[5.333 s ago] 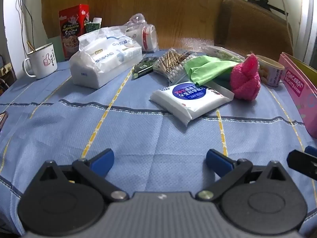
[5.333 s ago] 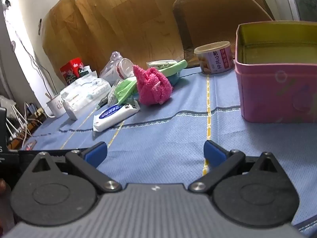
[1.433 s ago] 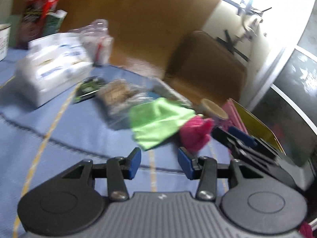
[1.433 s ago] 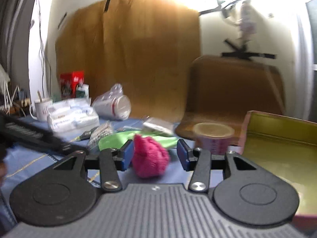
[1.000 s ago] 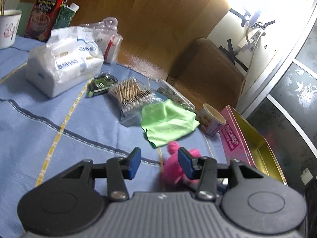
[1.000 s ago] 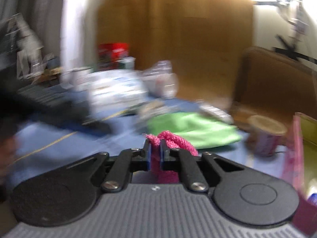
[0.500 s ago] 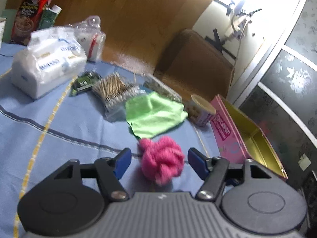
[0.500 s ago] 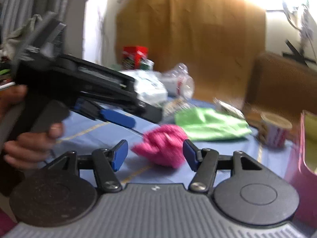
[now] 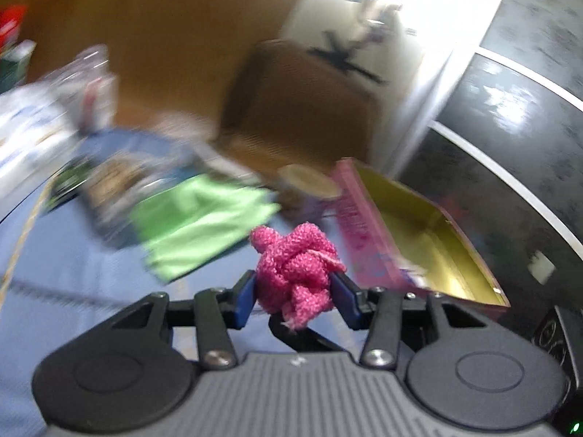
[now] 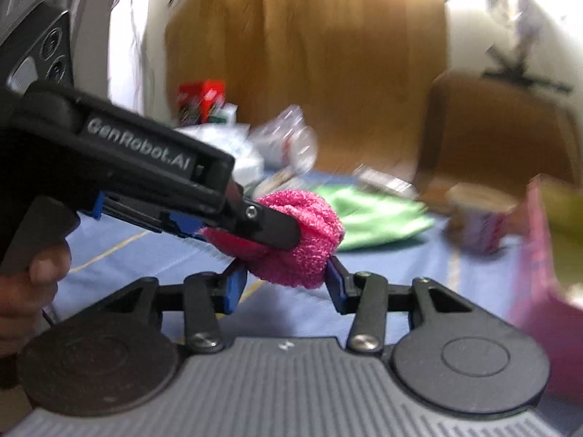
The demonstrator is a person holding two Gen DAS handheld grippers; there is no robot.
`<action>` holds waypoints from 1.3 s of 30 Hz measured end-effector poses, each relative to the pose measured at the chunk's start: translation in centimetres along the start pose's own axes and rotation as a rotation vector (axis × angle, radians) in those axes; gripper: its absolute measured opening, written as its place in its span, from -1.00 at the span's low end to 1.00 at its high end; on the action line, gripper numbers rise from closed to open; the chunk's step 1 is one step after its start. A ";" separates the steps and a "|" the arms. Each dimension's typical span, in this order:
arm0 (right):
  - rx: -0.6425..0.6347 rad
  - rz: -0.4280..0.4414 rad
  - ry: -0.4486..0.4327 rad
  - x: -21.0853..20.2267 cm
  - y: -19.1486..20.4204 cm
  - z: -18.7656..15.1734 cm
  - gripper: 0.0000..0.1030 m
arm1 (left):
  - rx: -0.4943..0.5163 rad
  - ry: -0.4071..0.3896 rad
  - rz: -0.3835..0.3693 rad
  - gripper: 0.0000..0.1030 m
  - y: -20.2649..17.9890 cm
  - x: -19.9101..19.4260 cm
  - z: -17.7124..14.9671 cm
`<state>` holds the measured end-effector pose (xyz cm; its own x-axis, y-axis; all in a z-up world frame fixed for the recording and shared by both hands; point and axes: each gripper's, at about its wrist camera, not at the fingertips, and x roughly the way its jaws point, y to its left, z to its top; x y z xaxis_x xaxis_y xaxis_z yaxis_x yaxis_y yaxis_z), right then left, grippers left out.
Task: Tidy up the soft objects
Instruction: 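Carry the pink knitted toy over the pink tin and release it, then grasp the green cloth with the left tool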
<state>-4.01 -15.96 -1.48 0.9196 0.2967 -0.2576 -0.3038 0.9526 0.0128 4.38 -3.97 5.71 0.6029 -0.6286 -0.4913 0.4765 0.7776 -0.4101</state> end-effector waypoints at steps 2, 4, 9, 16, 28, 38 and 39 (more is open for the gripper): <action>0.010 -0.071 -0.053 -1.4 -1.1 0.0 -0.04 | 0.060 0.004 -0.041 -0.14 -2.3 1.4 0.8; 0.030 -0.158 -0.102 -3.1 -2.8 -0.2 -0.04 | 0.126 0.019 -0.085 -0.13 -5.2 3.4 1.5; 0.085 -0.352 -0.150 -6.2 -7.3 -1.0 -0.04 | 0.282 0.061 -0.171 -0.11 -12.1 8.7 1.7; 0.139 -0.614 -0.139 -8.1 -13.6 -2.3 0.00 | 0.373 0.195 -0.243 0.07 -19.0 15.1 0.3; 0.133 -0.672 -0.175 -9.6 -13.2 -4.3 0.47 | 0.349 0.053 -0.211 0.29 -14.6 9.2 0.3; 0.081 -0.346 -0.179 -6.6 -8.3 -0.6 0.25 | 0.050 -0.089 0.135 0.24 0.8 0.7 -0.8; 0.094 -0.282 -0.158 -5.8 -7.9 -0.2 0.22 | 0.026 -0.093 0.179 0.24 2.3 0.3 -1.2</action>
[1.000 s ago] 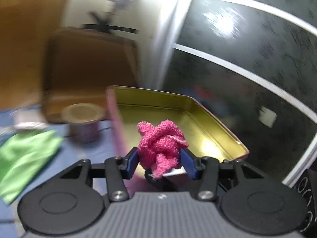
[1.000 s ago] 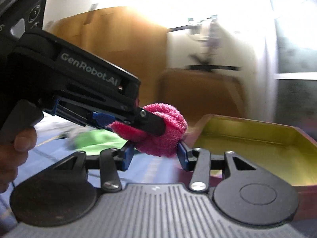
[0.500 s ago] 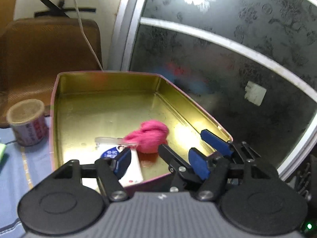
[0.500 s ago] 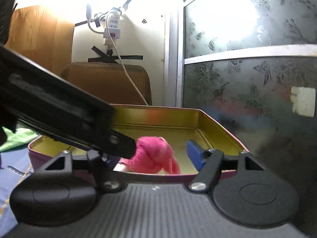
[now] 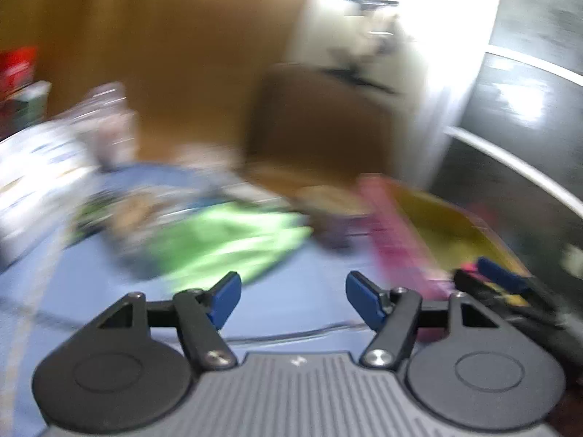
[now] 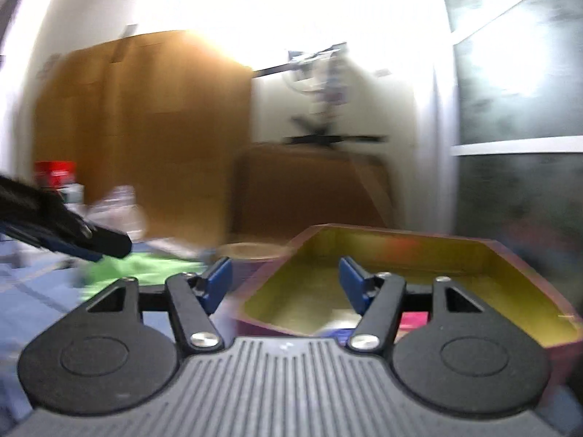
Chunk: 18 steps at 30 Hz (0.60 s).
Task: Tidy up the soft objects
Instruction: 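Grasp the green cloth with the left tool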
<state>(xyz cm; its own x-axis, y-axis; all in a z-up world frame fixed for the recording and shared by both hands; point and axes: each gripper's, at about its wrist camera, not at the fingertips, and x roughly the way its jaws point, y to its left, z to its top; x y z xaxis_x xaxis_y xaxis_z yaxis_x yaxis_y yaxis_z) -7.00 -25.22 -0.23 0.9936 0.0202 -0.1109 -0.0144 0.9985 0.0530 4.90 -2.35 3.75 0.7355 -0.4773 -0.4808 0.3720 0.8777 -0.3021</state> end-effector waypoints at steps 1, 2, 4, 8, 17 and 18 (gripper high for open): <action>0.011 0.049 0.026 0.8 0.6 0.2 0.21 | -0.015 -0.004 0.039 0.24 1.4 -0.1 -0.4; 0.017 0.100 0.056 1.9 1.4 0.5 0.21 | -0.030 -0.001 0.075 0.23 2.6 -0.1 -0.8; 0.002 0.169 0.107 4.2 2.9 0.8 0.22 | -0.078 0.015 0.115 0.20 5.1 0.2 -1.7; -0.045 0.210 0.205 10.0 6.3 1.4 0.37 | -0.180 -0.037 0.058 0.15 7.5 -0.5 -2.0; -0.125 0.179 0.410 17.9 9.4 -0.5 -0.49 | -0.173 -0.072 0.026 0.15 7.3 -1.2 -2.4; -0.095 0.193 0.421 17.5 9.1 -0.4 -0.79 | -0.176 -0.072 0.021 0.15 7.4 -1.2 -2.4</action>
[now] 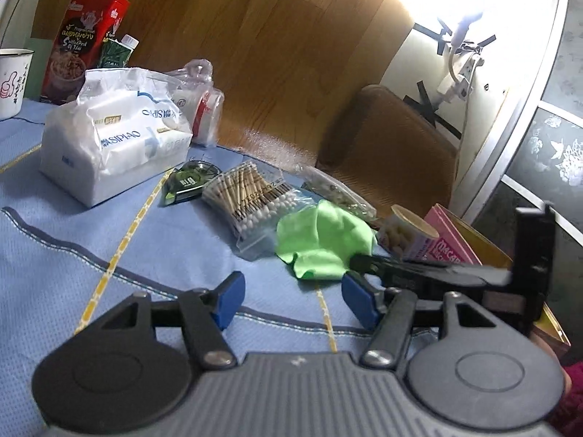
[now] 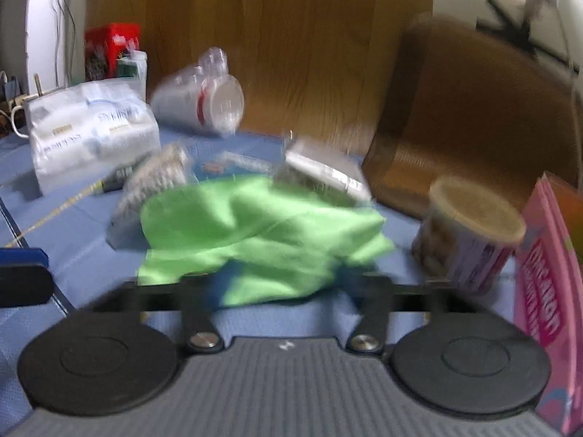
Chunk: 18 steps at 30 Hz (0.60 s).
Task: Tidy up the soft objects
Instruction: 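Grasp the green cloth with the left tool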
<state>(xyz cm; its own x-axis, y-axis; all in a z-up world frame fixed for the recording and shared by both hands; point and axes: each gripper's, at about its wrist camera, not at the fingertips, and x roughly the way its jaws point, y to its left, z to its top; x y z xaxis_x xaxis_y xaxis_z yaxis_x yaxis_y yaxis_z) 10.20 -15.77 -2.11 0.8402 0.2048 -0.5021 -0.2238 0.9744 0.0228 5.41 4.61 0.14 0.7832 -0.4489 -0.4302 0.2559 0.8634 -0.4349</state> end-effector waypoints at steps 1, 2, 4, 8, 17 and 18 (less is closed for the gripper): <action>0.011 0.013 -0.002 -0.7 -0.1 -0.3 -0.89 | -0.004 0.003 -0.005 0.15 0.1 0.1 0.0; 0.010 0.022 -0.015 -1.7 0.0 -0.8 -0.89 | -0.009 0.010 -0.016 0.15 0.2 0.2 0.0; -0.006 0.045 -0.029 -3.3 0.3 -1.9 -0.89 | -0.016 0.040 -0.047 0.15 0.2 0.4 0.1; -0.008 0.140 -0.023 -6.6 1.3 -4.7 -0.89 | 0.002 0.111 -0.130 0.15 -1.1 0.7 -0.3; -0.028 0.220 -0.086 -10.2 4.0 -7.0 -0.89 | 0.033 0.251 -0.227 -0.64 -4.7 2.9 -1.6; -0.034 0.218 -0.096 -10.4 4.0 -7.1 -0.89 | 0.021 0.259 -0.244 -0.66 -4.8 2.9 -1.5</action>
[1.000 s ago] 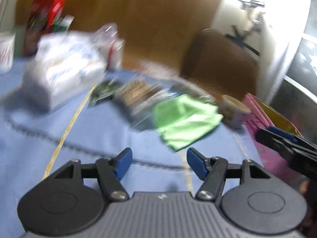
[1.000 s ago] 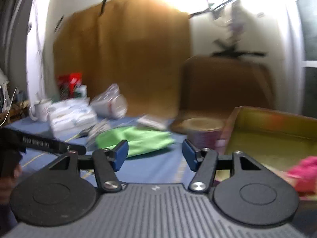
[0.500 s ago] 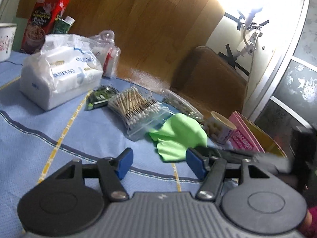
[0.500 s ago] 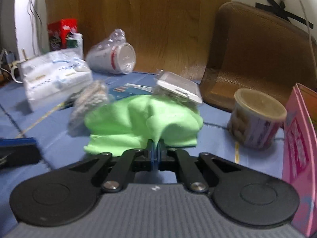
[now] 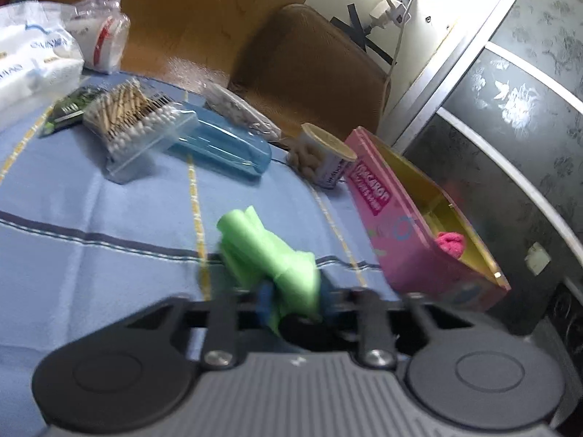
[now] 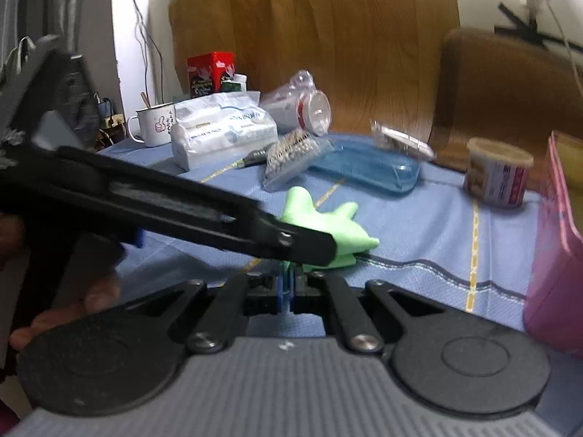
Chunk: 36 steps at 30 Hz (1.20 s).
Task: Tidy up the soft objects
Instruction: 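Carry the green cloth into the pink tin and open the left tool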
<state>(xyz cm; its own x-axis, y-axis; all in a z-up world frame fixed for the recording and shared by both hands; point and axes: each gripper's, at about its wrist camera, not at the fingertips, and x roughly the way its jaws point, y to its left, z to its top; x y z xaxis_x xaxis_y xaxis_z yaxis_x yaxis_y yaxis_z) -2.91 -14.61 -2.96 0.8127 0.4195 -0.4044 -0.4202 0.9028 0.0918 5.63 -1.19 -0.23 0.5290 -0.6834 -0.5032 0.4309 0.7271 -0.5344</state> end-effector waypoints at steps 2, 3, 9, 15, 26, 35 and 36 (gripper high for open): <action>-0.007 -0.016 -0.021 -0.4 0.1 -0.1 -0.89 | -0.002 -0.002 -0.018 -0.70 -0.6 0.0 0.3; -0.006 -0.024 -0.035 -0.8 0.0 -0.2 -0.89 | 0.016 -0.009 -0.021 -0.71 -1.3 -0.1 0.5; 0.001 -0.111 -0.183 -3.8 -1.6 0.7 -0.89 | 0.143 -0.056 -0.072 -0.71 -6.9 0.6 3.3; 0.013 -0.304 -0.322 -7.4 -4.9 1.2 -0.89 | 0.291 -0.035 -0.146 -0.70 -14.0 5.2 5.3; 0.152 -0.550 -0.205 -6.9 -13.4 0.3 -0.22 | 0.375 0.025 -0.016 -0.47 -18.9 13.0 4.5; 0.258 -0.561 -0.324 -8.7 -14.0 -0.5 0.15 | 0.313 -0.115 0.084 -0.23 -11.3 5.3 4.5; 0.252 -0.553 -0.340 -8.9 -13.6 -0.3 0.15 | 0.294 -0.120 0.119 -0.23 -9.9 4.6 4.5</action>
<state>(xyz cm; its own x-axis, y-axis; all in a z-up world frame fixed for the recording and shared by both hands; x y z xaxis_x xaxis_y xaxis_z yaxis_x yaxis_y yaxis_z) -4.57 -30.69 -0.93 0.9791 -0.1390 -0.1488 0.1649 0.9699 0.1791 7.08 -11.28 5.80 0.6629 -0.5926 -0.4576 0.5442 0.8011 -0.2490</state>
